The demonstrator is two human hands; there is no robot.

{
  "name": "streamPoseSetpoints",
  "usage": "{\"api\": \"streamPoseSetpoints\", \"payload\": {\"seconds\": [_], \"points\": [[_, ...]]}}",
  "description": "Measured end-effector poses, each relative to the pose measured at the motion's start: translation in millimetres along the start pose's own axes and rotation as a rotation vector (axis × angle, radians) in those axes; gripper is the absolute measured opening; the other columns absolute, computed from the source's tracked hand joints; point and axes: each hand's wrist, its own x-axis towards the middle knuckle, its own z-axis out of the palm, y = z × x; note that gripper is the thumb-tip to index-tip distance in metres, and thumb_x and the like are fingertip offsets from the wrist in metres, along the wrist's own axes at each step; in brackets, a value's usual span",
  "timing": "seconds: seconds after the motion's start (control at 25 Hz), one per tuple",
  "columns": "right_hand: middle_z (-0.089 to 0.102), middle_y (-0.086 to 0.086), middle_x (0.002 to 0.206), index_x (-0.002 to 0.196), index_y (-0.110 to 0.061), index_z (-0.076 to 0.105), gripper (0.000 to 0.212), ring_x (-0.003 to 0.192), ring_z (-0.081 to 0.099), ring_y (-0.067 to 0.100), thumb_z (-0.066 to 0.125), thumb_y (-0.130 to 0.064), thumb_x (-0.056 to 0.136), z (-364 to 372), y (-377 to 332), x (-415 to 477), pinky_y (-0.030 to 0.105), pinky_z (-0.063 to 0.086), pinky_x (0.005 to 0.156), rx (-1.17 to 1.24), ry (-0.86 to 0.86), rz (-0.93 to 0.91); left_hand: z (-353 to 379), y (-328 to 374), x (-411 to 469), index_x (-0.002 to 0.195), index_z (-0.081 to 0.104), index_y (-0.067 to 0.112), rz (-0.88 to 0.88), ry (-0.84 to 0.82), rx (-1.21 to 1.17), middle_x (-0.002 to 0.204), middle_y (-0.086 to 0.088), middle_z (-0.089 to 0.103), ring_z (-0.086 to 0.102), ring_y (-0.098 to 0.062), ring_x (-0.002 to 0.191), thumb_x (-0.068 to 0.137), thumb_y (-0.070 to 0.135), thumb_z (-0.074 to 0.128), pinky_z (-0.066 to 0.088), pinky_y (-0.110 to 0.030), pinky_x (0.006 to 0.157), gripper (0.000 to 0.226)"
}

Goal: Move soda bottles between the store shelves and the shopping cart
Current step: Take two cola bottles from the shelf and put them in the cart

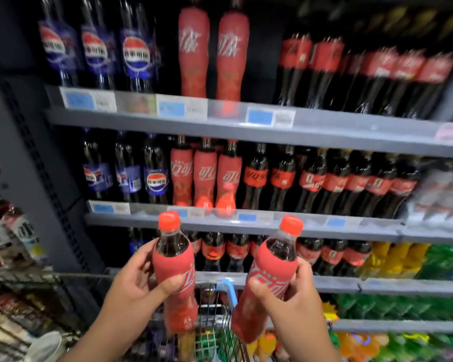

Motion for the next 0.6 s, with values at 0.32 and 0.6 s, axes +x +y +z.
{"api": "streamPoseSetpoints", "payload": {"seconds": [0.32, 0.6], "points": [[0.075, -0.008, 0.099, 0.112, -0.04, 0.057, 0.058, 0.087, 0.072, 0.007, 0.085, -0.042, 0.061, -11.3, -102.9, 52.9, 0.013, 0.054, 0.075, 0.083, 0.062, -0.314, 17.8, 129.7, 67.4, 0.132, 0.054, 0.046, 0.348, 0.057, 0.164, 0.123, 0.009, 0.071, 0.068, -0.011, 0.112, 0.06, 0.061, 0.084, 0.055, -0.031, 0.089, 0.079], [0.068, -0.018, 0.106, 0.12, -0.038, 0.048, 0.055, 0.098, 0.069, 0.007, 0.082, -0.047, 0.077, 7.4, -206.3, 135.9, 0.024, 0.056, 0.082, 0.07, 0.033, -0.666, 38.4, 230.2, 138.7, 0.123, 0.059, 0.045, 0.659, 0.052, 0.151, 0.116, 0.006, 0.073, 0.068, -0.009, 0.108, 0.069, 0.059, 0.082, 0.054, -0.023, 0.085, 0.06]]}}
